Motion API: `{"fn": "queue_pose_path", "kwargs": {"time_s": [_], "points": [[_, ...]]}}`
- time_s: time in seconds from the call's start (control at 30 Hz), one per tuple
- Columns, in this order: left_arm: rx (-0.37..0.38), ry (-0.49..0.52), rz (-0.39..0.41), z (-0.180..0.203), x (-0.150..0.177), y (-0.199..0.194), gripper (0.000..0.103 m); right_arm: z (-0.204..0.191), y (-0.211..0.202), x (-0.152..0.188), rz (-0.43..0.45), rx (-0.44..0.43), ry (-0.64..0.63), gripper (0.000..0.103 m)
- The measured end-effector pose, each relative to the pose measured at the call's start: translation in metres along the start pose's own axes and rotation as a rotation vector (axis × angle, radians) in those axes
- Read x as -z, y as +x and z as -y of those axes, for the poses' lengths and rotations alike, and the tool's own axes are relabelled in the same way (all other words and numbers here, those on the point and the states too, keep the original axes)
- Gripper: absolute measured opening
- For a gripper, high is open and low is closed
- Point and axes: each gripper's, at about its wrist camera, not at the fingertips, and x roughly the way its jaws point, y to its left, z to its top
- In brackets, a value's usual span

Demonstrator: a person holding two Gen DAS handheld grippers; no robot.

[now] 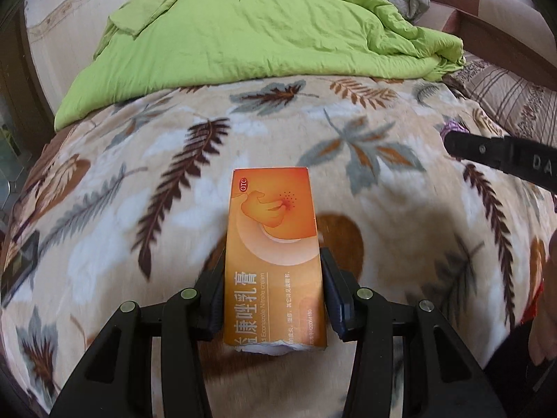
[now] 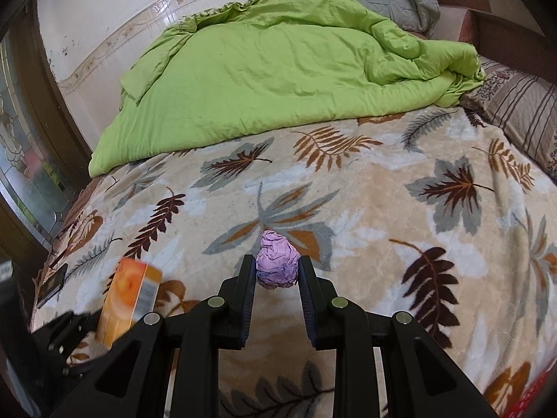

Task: Collect trash
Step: 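Lift the orange box with the left tool while right holds the pink paper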

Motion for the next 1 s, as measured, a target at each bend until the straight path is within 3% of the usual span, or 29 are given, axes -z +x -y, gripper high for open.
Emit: {"fn": "queue_pose_path", "kwargs": {"time_s": [0.4, 0.63, 1.0], "points": [[0.008, -0.036, 0.000, -0.003, 0.023, -0.013, 0.046, 0.006, -0.022, 0.030, -0.020, 0.002, 0.018, 0.026], [0.010, -0.076, -0.017, -0.015, 0.030, -0.009, 0.046, -0.013, -0.029, 0.039, 0.001, -0.008, -0.059, 0.026], [0.102, -0.216, 0.010, -0.047, 0.031, -0.008, 0.046, -0.026, -0.024, 0.044, 0.000, -0.006, -0.114, 0.026]]}}
